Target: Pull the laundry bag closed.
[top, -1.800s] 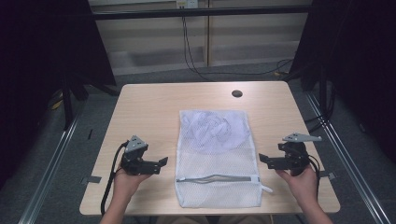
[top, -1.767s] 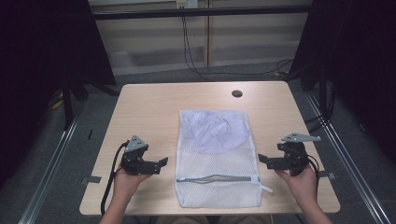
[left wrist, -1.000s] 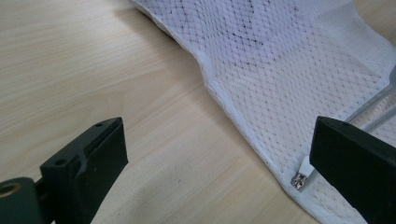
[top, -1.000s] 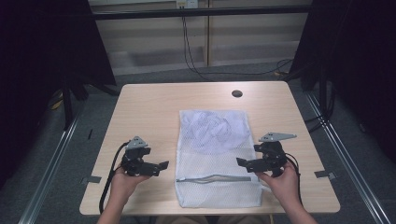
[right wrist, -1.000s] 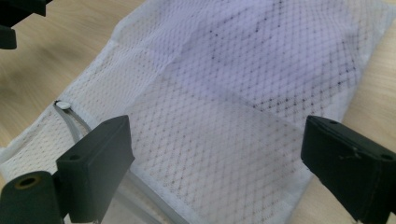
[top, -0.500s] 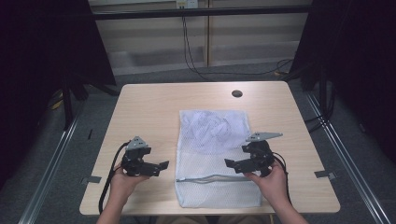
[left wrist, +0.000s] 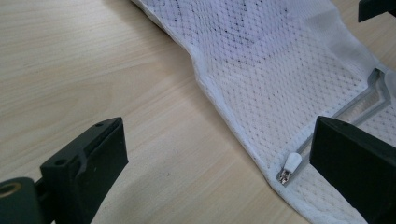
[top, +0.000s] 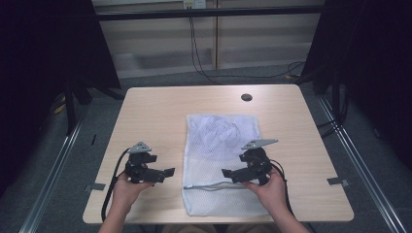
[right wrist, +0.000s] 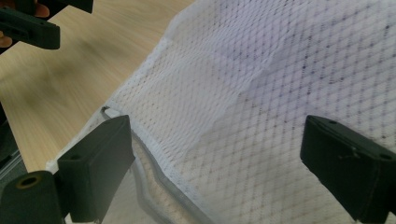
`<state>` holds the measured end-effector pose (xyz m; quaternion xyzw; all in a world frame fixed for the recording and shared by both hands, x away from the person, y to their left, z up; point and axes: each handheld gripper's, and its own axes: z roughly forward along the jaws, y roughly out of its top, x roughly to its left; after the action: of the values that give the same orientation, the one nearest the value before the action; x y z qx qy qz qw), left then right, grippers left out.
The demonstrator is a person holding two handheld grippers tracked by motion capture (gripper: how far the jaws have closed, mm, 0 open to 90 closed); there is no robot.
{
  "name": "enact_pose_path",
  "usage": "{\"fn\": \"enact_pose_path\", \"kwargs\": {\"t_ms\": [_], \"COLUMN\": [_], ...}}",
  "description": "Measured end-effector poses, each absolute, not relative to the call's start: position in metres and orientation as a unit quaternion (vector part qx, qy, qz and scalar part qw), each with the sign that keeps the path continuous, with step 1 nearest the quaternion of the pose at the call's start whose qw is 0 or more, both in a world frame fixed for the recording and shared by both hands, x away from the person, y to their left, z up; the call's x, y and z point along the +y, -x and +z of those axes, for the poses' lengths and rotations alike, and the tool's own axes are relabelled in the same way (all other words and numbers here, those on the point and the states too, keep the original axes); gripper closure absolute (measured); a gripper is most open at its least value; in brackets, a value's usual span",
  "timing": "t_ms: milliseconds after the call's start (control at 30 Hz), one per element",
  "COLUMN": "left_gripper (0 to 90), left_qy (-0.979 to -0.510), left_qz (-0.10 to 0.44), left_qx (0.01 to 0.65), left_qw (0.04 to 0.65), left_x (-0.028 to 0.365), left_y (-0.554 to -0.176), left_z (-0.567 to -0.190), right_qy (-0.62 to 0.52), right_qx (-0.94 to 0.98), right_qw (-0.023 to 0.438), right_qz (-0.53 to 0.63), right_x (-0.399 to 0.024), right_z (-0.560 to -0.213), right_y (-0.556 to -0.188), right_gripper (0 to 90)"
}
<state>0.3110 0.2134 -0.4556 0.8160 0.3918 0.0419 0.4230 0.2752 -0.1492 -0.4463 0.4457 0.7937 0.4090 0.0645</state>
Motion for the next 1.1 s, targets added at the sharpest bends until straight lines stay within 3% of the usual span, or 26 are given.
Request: {"fn": "enact_pose_path", "kwargs": {"t_ms": [1100], "left_gripper": [4.1], "left_qy": [-0.812], "left_qz": [0.033], "left_qx": [0.397], "left_qw": [0.427], "left_x": [0.222], "left_y": [-0.310], "left_z": [-0.453], "right_qy": [-0.428], "right_qx": [0.804], "right_qw": [0.009], "right_qz": [0.412], "right_x": [-0.097], "right_z": [-0.458], "right_y": [-0.280], "right_gripper": [13.9]}}
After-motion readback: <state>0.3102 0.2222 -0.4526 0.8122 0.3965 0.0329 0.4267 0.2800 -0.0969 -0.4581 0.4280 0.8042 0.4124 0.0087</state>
